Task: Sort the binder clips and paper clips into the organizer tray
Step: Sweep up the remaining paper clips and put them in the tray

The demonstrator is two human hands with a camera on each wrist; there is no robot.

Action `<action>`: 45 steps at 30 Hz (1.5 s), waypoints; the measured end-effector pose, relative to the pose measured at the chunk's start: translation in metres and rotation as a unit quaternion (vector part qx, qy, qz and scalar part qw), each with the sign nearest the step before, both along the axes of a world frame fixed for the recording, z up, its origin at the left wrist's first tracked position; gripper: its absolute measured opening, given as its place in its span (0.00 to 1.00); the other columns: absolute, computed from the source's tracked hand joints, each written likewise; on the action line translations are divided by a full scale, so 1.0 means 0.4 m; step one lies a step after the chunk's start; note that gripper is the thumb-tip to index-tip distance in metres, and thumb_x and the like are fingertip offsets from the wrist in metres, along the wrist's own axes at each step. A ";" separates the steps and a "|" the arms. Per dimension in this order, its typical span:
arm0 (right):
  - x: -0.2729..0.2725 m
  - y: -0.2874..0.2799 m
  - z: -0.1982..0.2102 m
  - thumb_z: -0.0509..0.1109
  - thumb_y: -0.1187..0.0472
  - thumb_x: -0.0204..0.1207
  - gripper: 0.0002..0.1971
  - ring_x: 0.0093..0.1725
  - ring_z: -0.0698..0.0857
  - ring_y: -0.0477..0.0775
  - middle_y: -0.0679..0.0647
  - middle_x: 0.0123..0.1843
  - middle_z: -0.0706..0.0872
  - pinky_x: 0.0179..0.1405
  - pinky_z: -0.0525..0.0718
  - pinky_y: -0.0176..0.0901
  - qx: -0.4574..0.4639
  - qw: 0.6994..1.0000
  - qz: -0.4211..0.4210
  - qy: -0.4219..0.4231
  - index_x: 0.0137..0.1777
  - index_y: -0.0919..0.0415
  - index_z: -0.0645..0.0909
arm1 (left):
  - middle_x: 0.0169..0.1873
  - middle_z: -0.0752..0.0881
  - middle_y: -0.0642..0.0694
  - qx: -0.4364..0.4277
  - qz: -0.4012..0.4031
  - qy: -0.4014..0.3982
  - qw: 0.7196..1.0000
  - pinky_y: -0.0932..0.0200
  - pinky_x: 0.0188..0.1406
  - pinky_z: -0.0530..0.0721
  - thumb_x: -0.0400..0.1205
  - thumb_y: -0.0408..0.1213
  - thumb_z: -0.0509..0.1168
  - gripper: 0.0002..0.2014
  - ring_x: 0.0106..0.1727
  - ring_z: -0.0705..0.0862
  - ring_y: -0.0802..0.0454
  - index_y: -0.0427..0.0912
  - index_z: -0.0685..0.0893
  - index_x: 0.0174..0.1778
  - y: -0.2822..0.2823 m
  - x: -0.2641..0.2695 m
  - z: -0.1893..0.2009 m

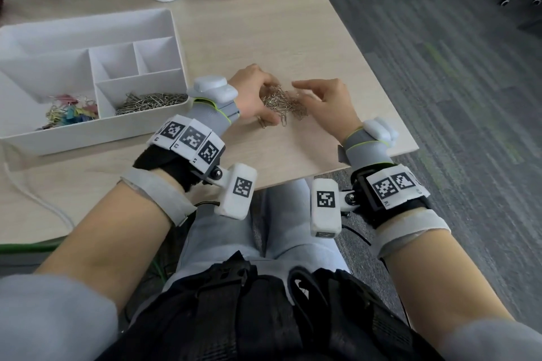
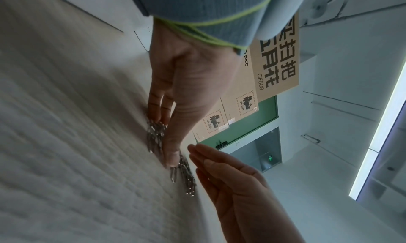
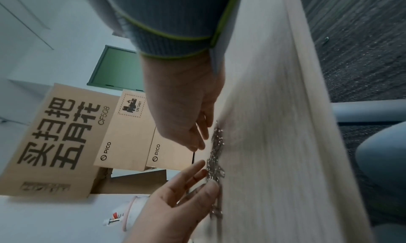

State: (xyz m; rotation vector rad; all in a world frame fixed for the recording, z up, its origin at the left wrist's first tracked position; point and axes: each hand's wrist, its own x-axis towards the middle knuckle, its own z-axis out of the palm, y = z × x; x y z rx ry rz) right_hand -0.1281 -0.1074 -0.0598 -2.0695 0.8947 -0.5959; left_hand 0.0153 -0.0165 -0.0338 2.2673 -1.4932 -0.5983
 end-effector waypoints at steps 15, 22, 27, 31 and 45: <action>0.027 0.003 0.020 0.74 0.69 0.66 0.13 0.40 0.82 0.47 0.54 0.38 0.86 0.46 0.82 0.36 -0.015 0.993 -0.006 0.114 0.52 0.63 0.89 | 0.54 0.88 0.40 0.013 0.015 0.004 1.000 0.60 0.51 0.78 0.65 0.35 0.79 0.27 0.53 0.85 0.44 0.41 0.83 0.60 -0.017 -0.002 0.005; -0.004 -0.018 0.005 0.73 0.68 0.69 0.12 0.43 0.84 0.44 0.55 0.45 0.90 0.40 0.77 0.20 0.044 0.993 -0.111 0.012 0.53 0.64 0.89 | 0.70 0.70 0.45 0.044 -0.036 -0.082 0.995 0.46 0.73 0.68 0.53 0.55 0.82 0.49 0.70 0.65 0.38 0.53 0.71 0.72 -0.029 0.001 0.006; -0.001 -0.009 -0.011 0.66 0.76 0.69 0.12 0.44 0.89 0.56 0.61 0.41 0.89 0.55 0.87 0.45 0.244 0.956 -0.122 -0.110 0.46 0.67 0.88 | 0.67 0.73 0.43 0.037 -0.059 -0.054 0.996 0.49 0.71 0.69 0.55 0.54 0.81 0.42 0.67 0.69 0.39 0.52 0.78 0.66 -0.054 -0.017 -0.013; 0.007 0.004 0.005 0.56 0.80 0.74 0.14 0.38 0.87 0.53 0.63 0.39 0.86 0.39 0.88 0.32 0.353 0.911 -0.110 -0.182 0.51 0.75 0.82 | 0.51 0.77 0.44 -0.021 -0.039 -0.012 0.999 0.58 0.50 0.76 0.57 0.49 0.82 0.29 0.50 0.77 0.49 0.49 0.85 0.54 -0.070 -0.020 -0.022; -0.002 -0.032 0.012 0.56 0.72 0.79 0.11 0.45 0.89 0.58 0.67 0.45 0.87 0.47 0.89 0.41 0.481 0.840 -0.112 -0.226 0.45 0.72 0.80 | 0.26 0.83 0.54 -0.066 0.014 0.067 0.995 0.63 0.35 0.80 0.65 0.41 0.79 0.08 0.24 0.80 0.66 0.48 0.88 0.35 -0.092 0.018 -0.022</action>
